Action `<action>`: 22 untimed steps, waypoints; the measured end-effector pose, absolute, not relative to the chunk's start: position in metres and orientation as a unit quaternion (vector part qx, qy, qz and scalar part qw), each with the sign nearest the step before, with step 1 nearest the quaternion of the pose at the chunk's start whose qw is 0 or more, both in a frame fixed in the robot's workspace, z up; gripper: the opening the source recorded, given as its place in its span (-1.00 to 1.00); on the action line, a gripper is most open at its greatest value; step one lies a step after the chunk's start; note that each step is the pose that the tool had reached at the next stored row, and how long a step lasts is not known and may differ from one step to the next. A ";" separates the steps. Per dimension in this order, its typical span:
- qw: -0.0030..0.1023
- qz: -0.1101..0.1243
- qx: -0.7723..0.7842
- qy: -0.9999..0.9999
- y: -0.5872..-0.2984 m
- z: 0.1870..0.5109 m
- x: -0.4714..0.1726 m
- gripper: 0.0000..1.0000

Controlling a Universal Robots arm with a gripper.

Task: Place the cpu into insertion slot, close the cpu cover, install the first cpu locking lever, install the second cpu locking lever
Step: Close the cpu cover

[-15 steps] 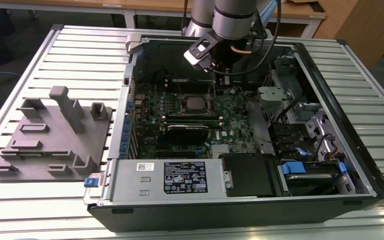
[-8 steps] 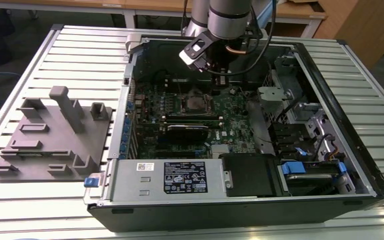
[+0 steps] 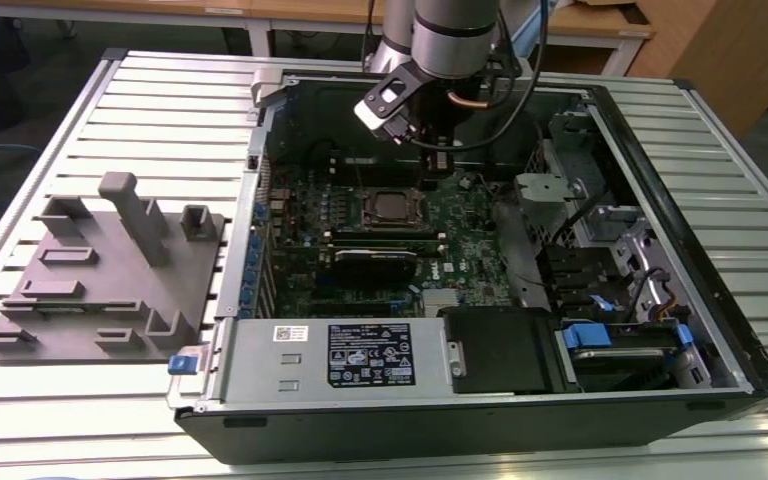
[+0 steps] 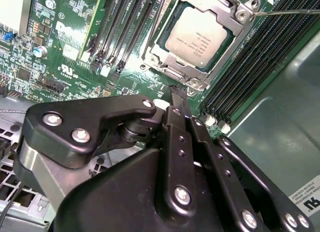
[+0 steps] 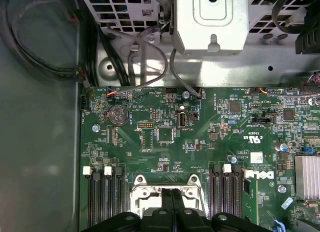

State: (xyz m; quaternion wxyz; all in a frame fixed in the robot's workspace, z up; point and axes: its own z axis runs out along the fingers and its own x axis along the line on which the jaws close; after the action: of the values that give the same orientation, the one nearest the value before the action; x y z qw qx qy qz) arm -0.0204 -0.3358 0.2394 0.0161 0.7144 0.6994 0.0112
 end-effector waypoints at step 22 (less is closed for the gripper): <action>0.016 0.011 0.714 0.699 -0.336 0.238 -0.039 -0.80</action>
State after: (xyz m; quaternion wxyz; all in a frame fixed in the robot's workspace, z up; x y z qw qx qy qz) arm -0.0385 -0.3358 0.2377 0.0161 0.7144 0.6994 0.0112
